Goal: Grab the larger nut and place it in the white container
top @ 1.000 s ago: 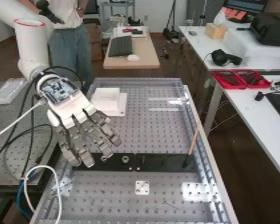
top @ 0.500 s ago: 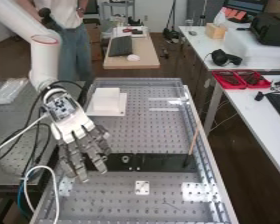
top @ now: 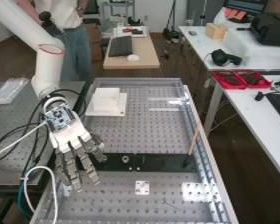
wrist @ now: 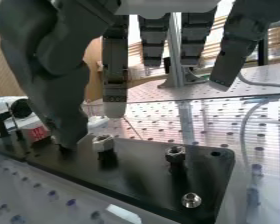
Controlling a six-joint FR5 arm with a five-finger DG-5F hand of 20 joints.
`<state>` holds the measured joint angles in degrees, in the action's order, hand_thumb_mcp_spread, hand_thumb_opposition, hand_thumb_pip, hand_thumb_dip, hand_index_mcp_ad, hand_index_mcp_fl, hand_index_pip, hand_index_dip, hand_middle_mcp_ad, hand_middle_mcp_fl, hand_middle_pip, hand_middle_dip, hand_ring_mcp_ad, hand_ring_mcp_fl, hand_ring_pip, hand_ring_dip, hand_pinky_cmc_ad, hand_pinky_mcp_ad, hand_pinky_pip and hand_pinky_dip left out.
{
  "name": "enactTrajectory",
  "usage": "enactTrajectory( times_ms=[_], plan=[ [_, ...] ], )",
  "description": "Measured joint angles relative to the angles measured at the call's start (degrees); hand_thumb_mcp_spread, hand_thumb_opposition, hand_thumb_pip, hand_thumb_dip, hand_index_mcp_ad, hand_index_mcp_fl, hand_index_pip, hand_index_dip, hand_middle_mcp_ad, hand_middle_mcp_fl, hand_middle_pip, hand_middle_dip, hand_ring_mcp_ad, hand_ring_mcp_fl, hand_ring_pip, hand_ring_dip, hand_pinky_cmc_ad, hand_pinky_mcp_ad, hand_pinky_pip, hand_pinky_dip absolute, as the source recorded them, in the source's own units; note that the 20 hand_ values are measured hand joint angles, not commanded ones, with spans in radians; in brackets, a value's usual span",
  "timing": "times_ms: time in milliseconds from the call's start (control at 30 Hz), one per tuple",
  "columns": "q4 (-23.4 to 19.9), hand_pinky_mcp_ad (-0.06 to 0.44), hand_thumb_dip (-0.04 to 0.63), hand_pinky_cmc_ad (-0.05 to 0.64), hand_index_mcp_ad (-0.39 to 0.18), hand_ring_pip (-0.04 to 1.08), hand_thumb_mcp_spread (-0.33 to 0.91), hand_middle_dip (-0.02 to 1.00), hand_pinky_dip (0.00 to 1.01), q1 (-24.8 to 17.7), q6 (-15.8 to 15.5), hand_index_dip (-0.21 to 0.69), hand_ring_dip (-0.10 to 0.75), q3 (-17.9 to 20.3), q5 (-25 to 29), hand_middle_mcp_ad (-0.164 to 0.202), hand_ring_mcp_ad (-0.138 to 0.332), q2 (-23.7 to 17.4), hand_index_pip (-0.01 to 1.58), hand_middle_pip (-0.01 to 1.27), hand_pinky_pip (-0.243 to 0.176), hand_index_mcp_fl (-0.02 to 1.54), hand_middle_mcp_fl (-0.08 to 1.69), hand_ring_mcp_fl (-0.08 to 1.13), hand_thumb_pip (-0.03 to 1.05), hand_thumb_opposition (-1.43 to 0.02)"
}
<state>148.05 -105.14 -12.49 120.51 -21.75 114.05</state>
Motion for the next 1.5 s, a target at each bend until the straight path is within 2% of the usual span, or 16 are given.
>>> enactTrajectory(
  times_ms=[367,833,1000,1167,1500],
  plan=[
    [-4.18,0.326,0.175,0.387,-0.105,0.15,0.31,0.22,0.71,-0.19,-2.58,0.026,0.126,1.54,0.8,0.072,0.187,-0.01,1.56,0.13,-0.12,0.04,0.01,0.0,0.69,-0.84],
    [-10.66,0.328,0.187,0.382,-0.105,0.16,0.32,0.22,0.7,1.31,-10.61,0.026,0.126,2.21,-1.39,0.072,0.185,-0.41,1.56,0.13,-0.12,0.04,0.01,0.0,0.71,-0.85],
    [-11.26,0.321,0.188,0.386,-0.11,0.17,0.33,0.22,0.7,1.89,-10.84,0.024,0.122,1.99,-2.52,0.072,0.185,0.59,1.56,0.13,-0.124,0.04,0.01,0.0,0.71,-0.86],
    [-10.66,0.312,0.187,0.38,-0.11,0.17,0.33,0.22,0.7,2.21,-9.79,0.017,0.122,1.55,-2.88,0.068,0.18,1.47,1.56,0.13,-0.124,0.04,0.01,0.0,0.71,-0.86],
    [-12.19,0.309,0.188,0.367,-0.11,0.17,0.33,0.22,0.7,2.44,-10.03,0.016,0.122,1.81,-3.22,0.072,0.176,1.98,1.56,0.13,-0.12,0.13,0.01,0.0,0.72,-0.86]
  ],
)
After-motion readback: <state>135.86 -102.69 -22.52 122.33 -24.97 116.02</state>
